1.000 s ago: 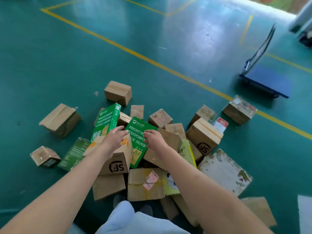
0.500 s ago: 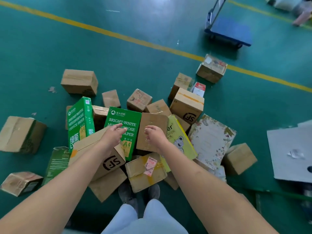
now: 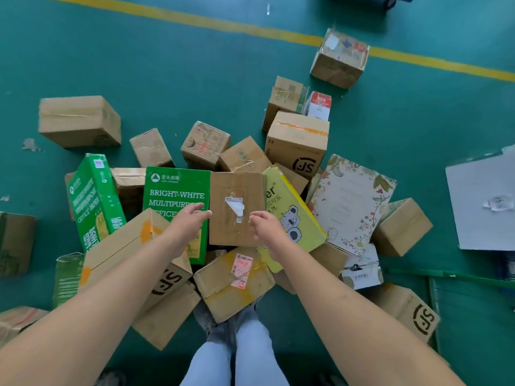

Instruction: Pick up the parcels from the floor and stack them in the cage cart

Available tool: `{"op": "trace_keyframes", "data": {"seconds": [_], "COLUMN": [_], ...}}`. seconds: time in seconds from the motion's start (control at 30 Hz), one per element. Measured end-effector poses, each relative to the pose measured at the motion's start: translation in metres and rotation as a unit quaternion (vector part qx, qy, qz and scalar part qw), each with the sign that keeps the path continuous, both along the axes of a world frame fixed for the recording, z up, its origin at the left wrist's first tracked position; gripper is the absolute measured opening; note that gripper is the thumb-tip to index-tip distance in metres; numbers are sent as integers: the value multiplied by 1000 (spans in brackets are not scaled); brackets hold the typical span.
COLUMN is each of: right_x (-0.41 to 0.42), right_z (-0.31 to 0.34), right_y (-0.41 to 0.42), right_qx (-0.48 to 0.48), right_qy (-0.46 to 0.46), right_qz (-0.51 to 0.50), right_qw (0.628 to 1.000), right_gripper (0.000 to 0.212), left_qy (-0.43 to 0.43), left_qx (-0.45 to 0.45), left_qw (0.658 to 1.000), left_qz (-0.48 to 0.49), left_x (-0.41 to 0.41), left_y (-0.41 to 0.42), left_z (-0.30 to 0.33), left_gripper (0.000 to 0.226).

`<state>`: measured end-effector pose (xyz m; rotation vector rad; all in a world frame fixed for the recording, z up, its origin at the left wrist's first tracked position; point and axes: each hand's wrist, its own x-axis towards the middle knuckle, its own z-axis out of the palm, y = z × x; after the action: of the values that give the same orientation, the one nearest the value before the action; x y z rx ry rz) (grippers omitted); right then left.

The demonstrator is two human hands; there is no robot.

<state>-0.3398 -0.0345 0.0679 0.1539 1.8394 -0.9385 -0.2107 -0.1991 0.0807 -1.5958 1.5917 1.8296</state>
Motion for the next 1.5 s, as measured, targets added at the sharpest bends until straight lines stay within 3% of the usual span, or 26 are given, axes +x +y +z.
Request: {"op": "trace_keyframes", "data": {"seconds": [0.13, 0.5, 0.63, 0.77, 0.9, 1.03, 1.3, 1.5], "right_x": [-45, -95, -87, -70, -63, -62, -85, -74], "right_z": [-58, -208, -245, -272, -282, -276, -185, -62], "right_y": [10, 3, -1, 0, 2, 3, -6, -9], "right_qx": [23, 68, 65, 62, 78, 66, 57, 38], "right_qy": [-12, -39, -44, -47, -44, -27, 108, 167], "right_qz": [-16, 4, 0, -15, -19, -45, -70, -65], "right_qw": [1000, 997, 997, 997, 996, 996, 990, 983], "right_gripper": [16, 25, 44, 65, 76, 88, 104, 83], "left_qy": [-23, -96, -132, -141, -125, -97, 5, 71], "left_qx": [18, 13, -18, 23, 44, 29, 48, 48], "left_qw": [999, 995, 991, 987, 988, 994, 999, 996], "left_qz": [-15, 1, 34, 75, 74, 49, 24, 15], "left_x": [-47, -104, -98, -94, -88, -88, -116, -110], "left_y": [2, -3, -15, -18, -20, -15, -23, -33], "left_z": [-63, -232, -287, -318, -331, -322, -230, -99], "left_gripper": [53, 83, 97, 85, 90, 101, 80, 73]}}
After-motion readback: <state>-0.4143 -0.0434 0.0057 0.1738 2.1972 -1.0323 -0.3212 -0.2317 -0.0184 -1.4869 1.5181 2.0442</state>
